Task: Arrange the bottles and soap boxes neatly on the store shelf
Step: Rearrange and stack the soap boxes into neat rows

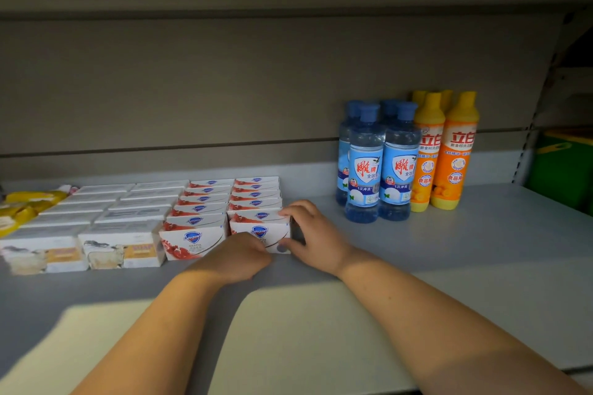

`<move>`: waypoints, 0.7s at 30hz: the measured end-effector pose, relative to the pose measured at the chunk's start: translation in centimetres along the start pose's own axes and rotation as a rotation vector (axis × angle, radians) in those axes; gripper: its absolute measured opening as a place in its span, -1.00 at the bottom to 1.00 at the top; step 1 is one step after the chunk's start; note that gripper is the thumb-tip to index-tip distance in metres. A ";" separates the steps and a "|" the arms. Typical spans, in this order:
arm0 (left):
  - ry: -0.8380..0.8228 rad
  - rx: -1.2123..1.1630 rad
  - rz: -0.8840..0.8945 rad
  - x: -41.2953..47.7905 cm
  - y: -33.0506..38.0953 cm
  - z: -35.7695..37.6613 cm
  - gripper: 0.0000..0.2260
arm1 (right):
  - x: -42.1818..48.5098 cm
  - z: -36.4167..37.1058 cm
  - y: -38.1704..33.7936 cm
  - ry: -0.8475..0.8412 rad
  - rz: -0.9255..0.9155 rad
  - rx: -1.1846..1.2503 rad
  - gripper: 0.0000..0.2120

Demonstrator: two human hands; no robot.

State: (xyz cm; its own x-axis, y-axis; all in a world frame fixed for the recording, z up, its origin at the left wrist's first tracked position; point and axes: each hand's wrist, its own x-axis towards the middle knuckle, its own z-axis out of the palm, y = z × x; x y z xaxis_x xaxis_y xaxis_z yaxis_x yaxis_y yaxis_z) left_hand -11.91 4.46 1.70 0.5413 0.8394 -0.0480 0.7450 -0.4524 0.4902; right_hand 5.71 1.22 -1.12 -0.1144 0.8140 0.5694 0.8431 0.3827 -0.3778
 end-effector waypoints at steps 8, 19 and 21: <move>0.086 -0.011 0.050 0.1 -0.3 0.1 -0.54 | -1.9 -2.0 -0.2 -0.023 0.540 0.576 -0.72; 0.240 -1.007 0.144 -2.1 2.0 -1.1 -0.57 | -3.1 -4.7 -0.9 0.049 0.757 1.371 -0.76; 0.141 -0.938 0.270 -2.0 1.8 -0.6 -0.33 | -3.1 -5.0 -0.8 0.040 0.791 1.440 -0.67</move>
State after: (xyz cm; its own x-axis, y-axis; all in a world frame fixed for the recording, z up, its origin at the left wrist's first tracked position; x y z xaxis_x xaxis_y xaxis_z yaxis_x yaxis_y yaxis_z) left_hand -11.92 2.11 3.18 0.5513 0.7986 0.2415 -0.0414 -0.2629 0.9639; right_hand 8.02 -3.81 1.02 0.1134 0.9908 -0.0745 -0.4741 -0.0120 -0.8804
